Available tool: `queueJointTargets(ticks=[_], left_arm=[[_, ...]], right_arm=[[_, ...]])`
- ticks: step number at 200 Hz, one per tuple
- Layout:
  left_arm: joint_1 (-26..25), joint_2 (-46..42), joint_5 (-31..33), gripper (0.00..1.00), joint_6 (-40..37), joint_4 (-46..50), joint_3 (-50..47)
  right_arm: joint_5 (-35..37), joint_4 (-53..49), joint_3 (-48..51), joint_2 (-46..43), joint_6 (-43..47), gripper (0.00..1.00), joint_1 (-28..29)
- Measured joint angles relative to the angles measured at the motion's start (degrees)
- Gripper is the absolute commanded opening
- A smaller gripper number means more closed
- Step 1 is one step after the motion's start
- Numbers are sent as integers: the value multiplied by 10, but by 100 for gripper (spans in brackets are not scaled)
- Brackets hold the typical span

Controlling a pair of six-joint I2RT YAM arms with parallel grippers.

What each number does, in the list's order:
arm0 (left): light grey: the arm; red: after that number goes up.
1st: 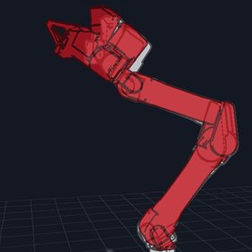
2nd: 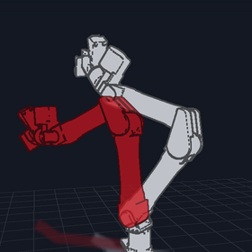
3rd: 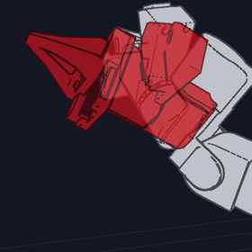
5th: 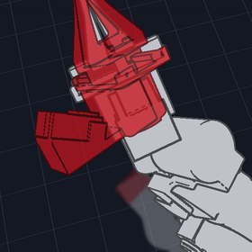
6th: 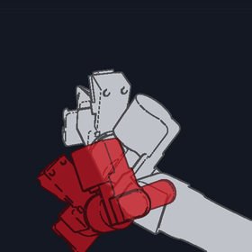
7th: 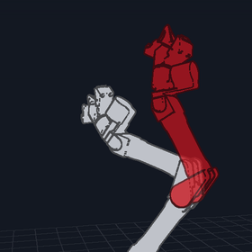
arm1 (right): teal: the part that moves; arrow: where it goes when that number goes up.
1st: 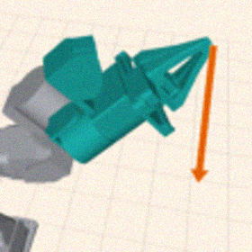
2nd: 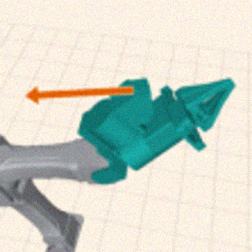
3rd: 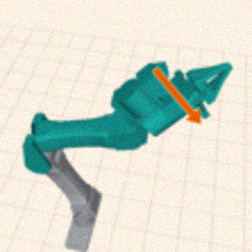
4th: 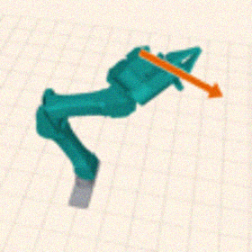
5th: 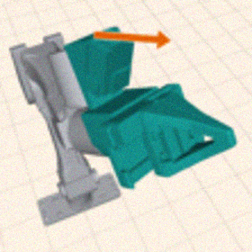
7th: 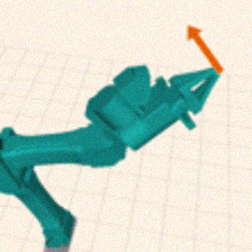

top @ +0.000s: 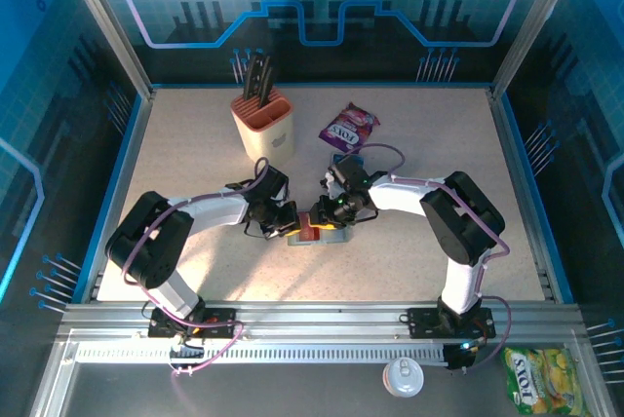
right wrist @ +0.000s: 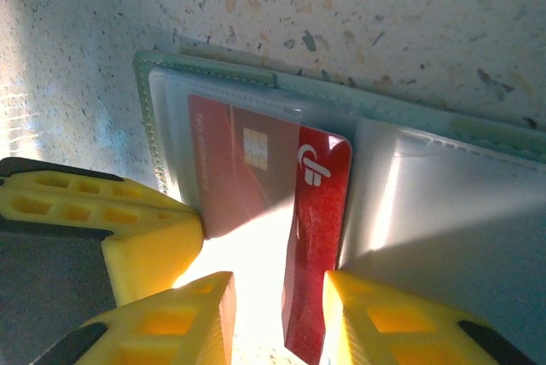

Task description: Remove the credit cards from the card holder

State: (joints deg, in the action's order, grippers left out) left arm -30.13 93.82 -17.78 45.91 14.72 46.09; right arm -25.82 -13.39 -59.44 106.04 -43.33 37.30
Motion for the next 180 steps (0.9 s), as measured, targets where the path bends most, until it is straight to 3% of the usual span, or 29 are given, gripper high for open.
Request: queueJointTargets(ticks=[180], left_arm=[[0,2,0,0,0,0,2]], right_arm=[[3,4,3,0,-1,34,0]])
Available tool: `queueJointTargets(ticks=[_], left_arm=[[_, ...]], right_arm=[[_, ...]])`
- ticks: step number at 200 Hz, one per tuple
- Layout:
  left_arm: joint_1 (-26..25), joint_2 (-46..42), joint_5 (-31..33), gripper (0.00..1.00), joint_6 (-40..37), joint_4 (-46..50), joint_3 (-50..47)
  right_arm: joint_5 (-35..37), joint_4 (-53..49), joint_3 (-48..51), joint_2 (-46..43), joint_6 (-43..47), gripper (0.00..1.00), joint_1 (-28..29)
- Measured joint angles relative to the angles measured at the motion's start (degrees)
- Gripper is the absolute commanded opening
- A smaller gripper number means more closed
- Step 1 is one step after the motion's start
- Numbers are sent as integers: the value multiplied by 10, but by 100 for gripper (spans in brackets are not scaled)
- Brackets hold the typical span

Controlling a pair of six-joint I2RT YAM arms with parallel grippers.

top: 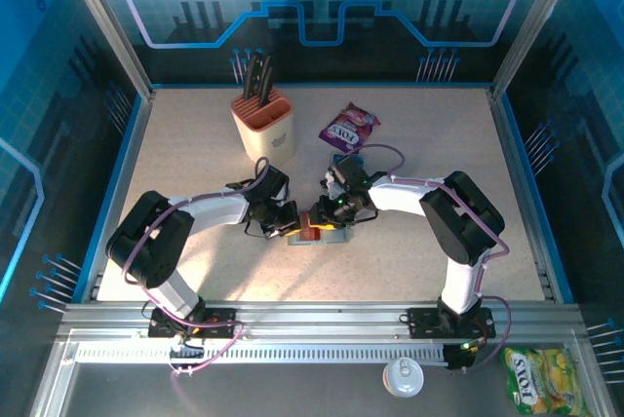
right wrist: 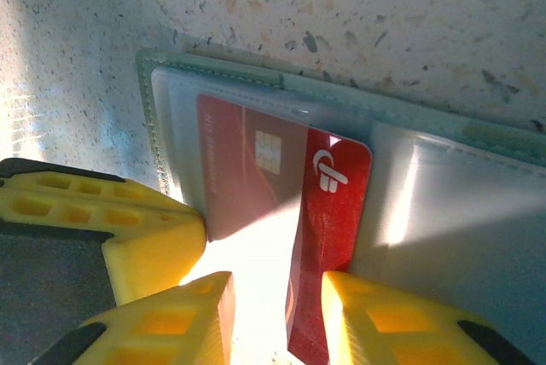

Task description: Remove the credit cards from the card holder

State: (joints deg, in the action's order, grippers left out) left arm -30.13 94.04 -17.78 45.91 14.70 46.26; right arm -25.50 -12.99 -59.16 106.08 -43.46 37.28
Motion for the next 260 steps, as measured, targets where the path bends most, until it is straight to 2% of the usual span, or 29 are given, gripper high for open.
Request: queueJointTargets(ticks=[84,178,260], left_arm=[[0,0,0,0,0,0,0],[0,1,0,0,-10,0,1],[0,4,0,0,-11,1,3]], right_arm=[[2,6,20,-24,0,34,-5],[5,7,22,-9,0,34,-7],[-6,16,22,-9,-5,29,-7]])
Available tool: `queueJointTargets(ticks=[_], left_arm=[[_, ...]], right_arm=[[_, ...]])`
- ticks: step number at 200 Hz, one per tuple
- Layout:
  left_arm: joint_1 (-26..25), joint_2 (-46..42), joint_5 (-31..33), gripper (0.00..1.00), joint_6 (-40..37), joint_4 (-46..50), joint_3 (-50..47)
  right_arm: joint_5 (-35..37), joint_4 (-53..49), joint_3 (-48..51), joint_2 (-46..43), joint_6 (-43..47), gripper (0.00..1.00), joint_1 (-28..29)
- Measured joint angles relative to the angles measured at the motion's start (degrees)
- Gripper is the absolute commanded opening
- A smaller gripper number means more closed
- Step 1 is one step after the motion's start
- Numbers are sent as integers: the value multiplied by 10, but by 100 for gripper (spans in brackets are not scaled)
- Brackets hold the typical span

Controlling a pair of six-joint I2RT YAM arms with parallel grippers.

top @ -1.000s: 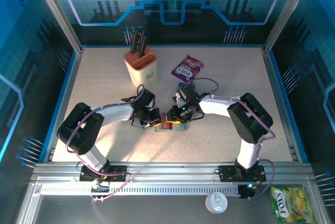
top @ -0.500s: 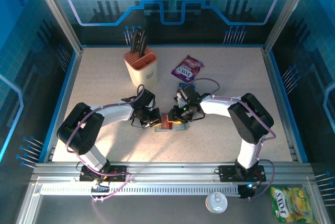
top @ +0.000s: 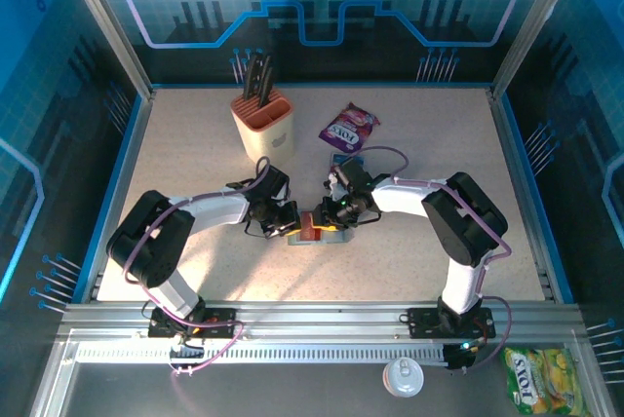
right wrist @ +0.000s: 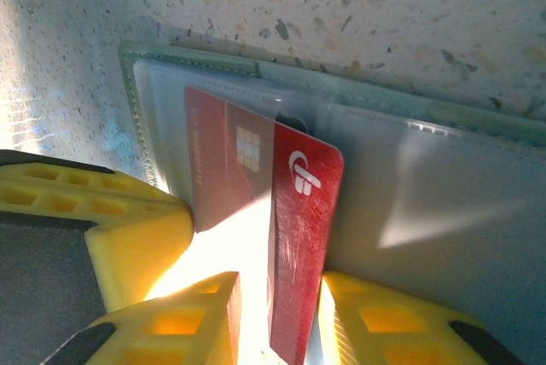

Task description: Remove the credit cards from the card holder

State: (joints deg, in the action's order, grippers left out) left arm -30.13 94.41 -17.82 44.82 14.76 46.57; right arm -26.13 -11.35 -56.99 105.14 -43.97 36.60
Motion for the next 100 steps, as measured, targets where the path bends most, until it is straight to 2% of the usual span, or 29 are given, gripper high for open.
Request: queueJointTargets(ticks=[100], left_arm=[[0,5,0,0,-2,0,5]], right_arm=[[-1,8,1,0,-9,14,-4]])
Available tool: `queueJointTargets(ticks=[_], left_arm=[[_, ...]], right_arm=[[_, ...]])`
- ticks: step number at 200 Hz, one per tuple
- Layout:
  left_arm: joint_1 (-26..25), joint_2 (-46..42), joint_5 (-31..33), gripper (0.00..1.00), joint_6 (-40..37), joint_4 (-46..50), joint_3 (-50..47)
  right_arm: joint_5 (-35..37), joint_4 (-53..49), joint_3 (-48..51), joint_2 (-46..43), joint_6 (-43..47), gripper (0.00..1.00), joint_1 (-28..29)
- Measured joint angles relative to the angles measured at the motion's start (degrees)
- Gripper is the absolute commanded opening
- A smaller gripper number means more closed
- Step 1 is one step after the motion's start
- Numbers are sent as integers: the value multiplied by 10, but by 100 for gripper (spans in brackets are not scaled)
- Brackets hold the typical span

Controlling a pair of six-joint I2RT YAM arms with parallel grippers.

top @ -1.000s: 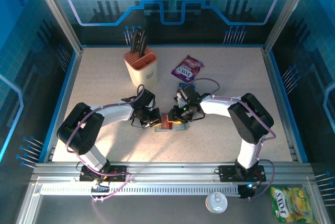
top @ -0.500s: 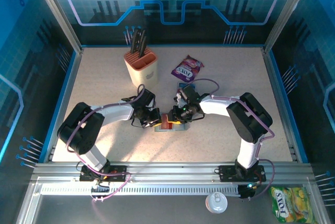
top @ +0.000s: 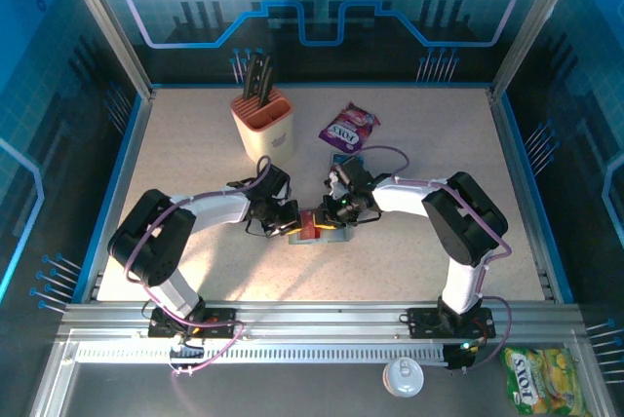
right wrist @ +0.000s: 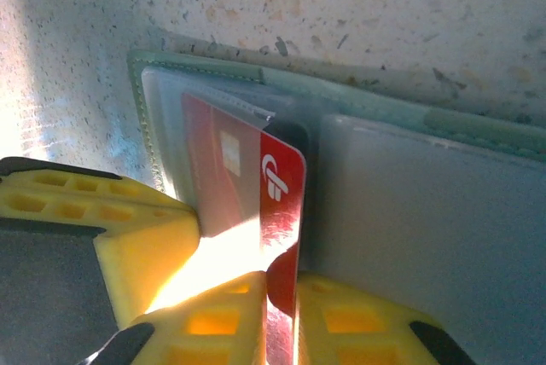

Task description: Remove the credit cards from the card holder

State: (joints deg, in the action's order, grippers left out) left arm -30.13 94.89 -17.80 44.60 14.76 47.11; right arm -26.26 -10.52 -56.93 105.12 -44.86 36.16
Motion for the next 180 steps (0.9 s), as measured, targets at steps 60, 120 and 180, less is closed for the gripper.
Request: queueJointTargets(ticks=[60,120,180], left_arm=[[0,0,0,0,0,0,0],[0,0,0,0,0,0,0],[0,0,3,0,-11,6,4]], right_arm=[[-12,11,19,-16,-1,11,-14],[-12,-13,28,-49,21,9,-40],[-2,-59,27,-97,60,4,-64]])
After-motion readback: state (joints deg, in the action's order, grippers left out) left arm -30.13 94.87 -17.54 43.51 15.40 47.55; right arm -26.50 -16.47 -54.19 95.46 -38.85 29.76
